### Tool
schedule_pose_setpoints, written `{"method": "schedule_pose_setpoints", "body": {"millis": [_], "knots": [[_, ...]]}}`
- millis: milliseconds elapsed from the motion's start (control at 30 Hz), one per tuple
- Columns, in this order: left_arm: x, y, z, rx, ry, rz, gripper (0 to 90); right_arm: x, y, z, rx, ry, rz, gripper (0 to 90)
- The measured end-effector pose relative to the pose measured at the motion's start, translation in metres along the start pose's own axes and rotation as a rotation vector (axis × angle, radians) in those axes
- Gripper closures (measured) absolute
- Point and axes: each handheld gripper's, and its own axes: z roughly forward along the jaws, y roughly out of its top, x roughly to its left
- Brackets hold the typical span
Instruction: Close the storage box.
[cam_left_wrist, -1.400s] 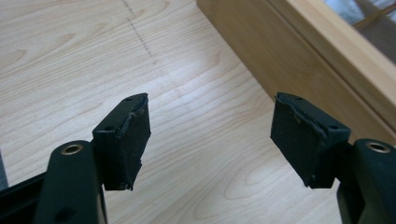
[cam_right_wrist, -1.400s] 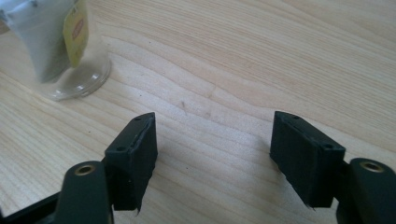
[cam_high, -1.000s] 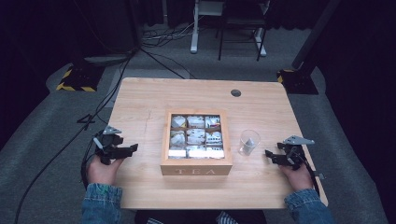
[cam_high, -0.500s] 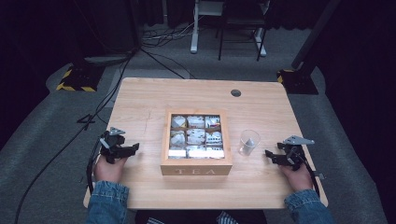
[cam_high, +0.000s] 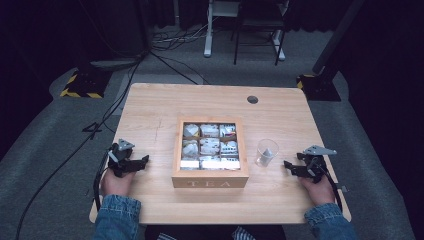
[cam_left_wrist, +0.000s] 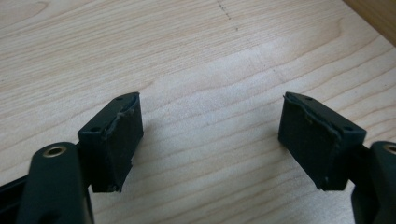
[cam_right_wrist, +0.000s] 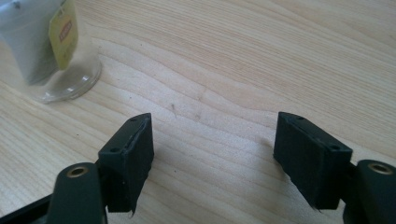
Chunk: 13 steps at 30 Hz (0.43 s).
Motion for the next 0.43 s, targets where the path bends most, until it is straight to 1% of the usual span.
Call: {"method": "schedule_pose_setpoints", "body": {"millis": [33,167,433], "knots": [[0.0002,0.0002,0.0001,0.0,-0.001,0.006,20.9,0.0,0.0,0.0,0.0,0.0,-0.001,28.8],[-0.0002,0.0008,0.0011,0.004,-0.004,0.005,18.4,0.0001,0.0,0.0001,-0.001,-0.001,0.0,28.8],[-0.0003,0.0008,0.0011,0.004,-0.004,0.004,18.2,0.0001,0.0,0.0001,0.001,-0.007,0.002,26.8]]}}
